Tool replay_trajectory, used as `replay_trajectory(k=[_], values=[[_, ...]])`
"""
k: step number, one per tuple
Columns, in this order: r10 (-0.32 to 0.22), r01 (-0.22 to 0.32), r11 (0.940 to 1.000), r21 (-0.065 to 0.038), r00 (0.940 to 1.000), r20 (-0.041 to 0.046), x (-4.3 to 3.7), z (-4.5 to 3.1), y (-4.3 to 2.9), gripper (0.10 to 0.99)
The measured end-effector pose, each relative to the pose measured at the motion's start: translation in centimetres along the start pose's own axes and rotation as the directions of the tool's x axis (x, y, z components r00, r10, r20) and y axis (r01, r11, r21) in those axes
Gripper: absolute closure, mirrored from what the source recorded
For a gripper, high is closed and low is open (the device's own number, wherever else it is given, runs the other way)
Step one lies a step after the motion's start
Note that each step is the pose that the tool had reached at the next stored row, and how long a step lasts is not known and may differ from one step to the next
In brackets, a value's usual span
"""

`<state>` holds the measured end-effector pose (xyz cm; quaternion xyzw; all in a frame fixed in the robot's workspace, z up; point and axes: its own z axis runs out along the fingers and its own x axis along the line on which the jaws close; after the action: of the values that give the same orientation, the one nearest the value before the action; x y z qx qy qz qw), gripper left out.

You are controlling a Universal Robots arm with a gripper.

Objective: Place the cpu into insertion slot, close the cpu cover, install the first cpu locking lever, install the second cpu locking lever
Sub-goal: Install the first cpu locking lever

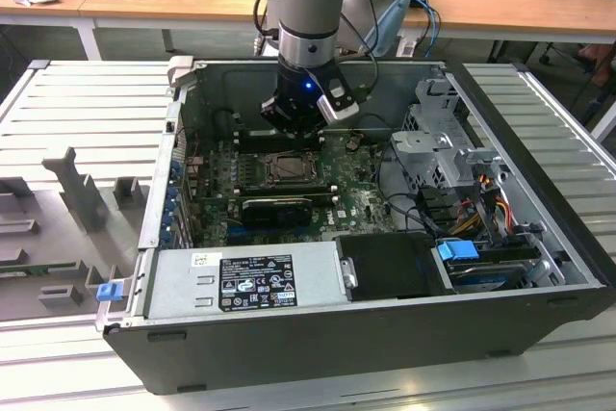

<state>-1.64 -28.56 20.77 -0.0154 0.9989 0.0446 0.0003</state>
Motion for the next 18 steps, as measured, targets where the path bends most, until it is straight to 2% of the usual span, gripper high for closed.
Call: replay_trajectory(k=[10,18], values=[[0.0,0.0,1.0,0.003,1.0,-0.0003,-0.03,0.37,-0.06,0.98],[0.0,0.0,1.0,0.003,1.0,-0.0001,-0.02,0.45,-0.38,0.98]])
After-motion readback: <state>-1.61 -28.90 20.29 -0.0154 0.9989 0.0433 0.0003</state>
